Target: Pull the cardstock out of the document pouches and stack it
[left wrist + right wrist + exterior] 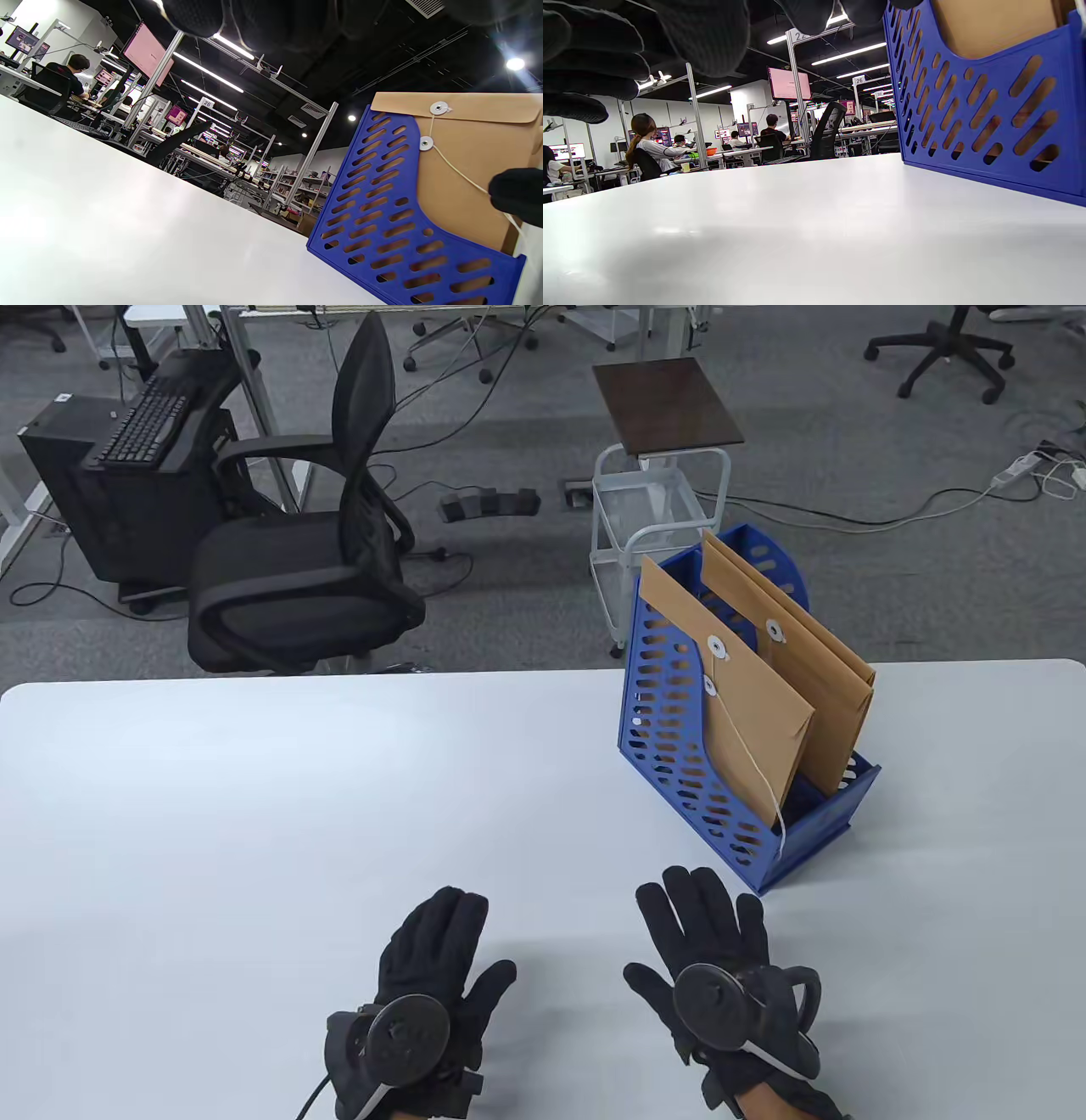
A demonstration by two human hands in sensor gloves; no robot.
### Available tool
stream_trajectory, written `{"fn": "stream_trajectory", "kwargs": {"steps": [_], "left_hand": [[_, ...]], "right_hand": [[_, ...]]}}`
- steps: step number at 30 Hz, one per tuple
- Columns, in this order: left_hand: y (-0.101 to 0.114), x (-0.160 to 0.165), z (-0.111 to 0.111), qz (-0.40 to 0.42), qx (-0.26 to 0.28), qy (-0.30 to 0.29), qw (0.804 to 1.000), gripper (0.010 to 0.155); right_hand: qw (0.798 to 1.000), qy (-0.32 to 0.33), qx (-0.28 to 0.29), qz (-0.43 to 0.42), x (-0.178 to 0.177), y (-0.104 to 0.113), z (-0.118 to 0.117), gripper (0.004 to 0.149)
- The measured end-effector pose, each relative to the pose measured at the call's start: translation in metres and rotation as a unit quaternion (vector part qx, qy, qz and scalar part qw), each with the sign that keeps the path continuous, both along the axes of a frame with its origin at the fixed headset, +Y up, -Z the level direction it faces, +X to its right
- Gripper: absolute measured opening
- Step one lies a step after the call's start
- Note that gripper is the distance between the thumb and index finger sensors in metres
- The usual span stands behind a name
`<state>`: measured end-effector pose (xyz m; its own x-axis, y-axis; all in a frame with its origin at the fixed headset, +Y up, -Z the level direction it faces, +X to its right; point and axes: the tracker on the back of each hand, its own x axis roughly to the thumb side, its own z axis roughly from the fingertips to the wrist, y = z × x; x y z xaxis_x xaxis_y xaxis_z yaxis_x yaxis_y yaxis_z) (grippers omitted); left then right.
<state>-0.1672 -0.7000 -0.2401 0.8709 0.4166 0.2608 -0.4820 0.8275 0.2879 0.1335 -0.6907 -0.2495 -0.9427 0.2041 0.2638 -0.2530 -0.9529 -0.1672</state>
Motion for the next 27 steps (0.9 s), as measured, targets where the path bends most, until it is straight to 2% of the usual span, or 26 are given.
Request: {"fn": "stream_trajectory", "kwargs": {"steps": [9,15,22,27], "left_hand": [[0.0,0.0,0.002,0.007,-0.001,-0.003,1.0,0.073],[-0.005,0.0,-0.004,0.004,-0.018,-0.006,1.0,0.073],[-0.004,0.0,-0.004,0.024,-0.019,-0.02,0.999,0.073],[-0.002,0.005,-0.003,0.022,-0.015,-0.04,0.999,0.073]], "right_hand": [[1.0,0.004,0.001,0.006,-0.001,0.001,0.002,0.077],[0.999,-0.008,-0.019,-0.028,0.006,0.0,-0.004,0.077],[0.998,-0.017,-0.021,-0.059,0.011,0.003,-0.005,0.08],[0.992,-0.044,-0.045,-0.109,0.026,0.002,-0.01,0.082]]}}
